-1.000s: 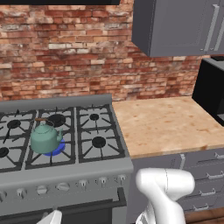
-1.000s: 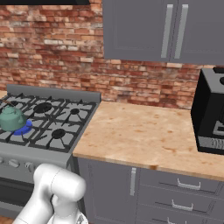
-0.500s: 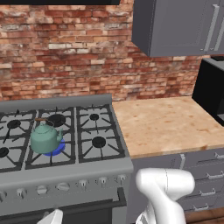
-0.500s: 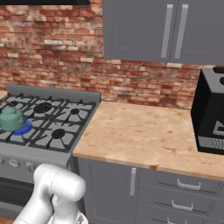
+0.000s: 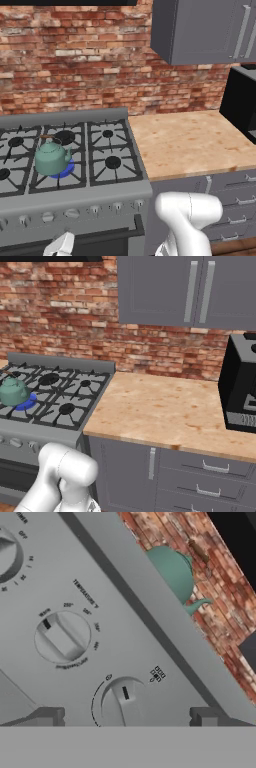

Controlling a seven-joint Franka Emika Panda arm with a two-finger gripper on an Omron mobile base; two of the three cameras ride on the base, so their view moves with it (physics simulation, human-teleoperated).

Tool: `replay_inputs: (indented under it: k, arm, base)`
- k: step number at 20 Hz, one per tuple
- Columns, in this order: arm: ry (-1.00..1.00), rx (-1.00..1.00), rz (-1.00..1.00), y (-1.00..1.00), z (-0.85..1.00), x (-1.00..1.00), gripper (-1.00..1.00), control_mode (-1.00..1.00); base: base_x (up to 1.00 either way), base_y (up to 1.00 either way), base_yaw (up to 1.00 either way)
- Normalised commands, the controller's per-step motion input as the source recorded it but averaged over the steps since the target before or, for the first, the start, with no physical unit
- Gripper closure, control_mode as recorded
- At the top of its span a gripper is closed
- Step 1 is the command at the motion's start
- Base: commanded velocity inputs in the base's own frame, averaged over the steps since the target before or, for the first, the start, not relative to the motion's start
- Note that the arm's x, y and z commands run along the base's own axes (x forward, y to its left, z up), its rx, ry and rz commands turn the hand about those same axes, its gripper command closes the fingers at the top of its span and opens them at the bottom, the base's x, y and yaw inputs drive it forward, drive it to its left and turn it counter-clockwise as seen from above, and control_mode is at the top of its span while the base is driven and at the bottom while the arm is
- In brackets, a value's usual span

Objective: The kettle is done boiling. Turn off the stove, then wait for 300 timesteps before moving the kettle to the dining table.

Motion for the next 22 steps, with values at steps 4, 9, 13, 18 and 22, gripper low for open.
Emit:
replay_inputs:
  k: [4,9,13,18,22]
  arm:
    - [-0.01,0.0,0.0,0.0,0.0,0.24,-1.0,-1.0]
    - [-0.06,0.0,0.0,-0.02,-0.03,0.0,-1.0,-1.0]
    - [-0.06,0.0,0.0,-0.02,0.0,0.0,-1.0,-1.0]
    - [-0.05,0.0,-0.01,-0.11,0.0,-0.02,-1.0,-1.0]
    - [-0.04,0.0,-0.03,-0.13,0.0,-0.06,-1.0,-1.0]
  base:
    - [0.0,0.0,0.0]
    - [0.0,0.0,0.0]
    - [0.0,0.0,0.0]
    - [0.0,0.0,0.0]
    - [0.0,0.0,0.0]
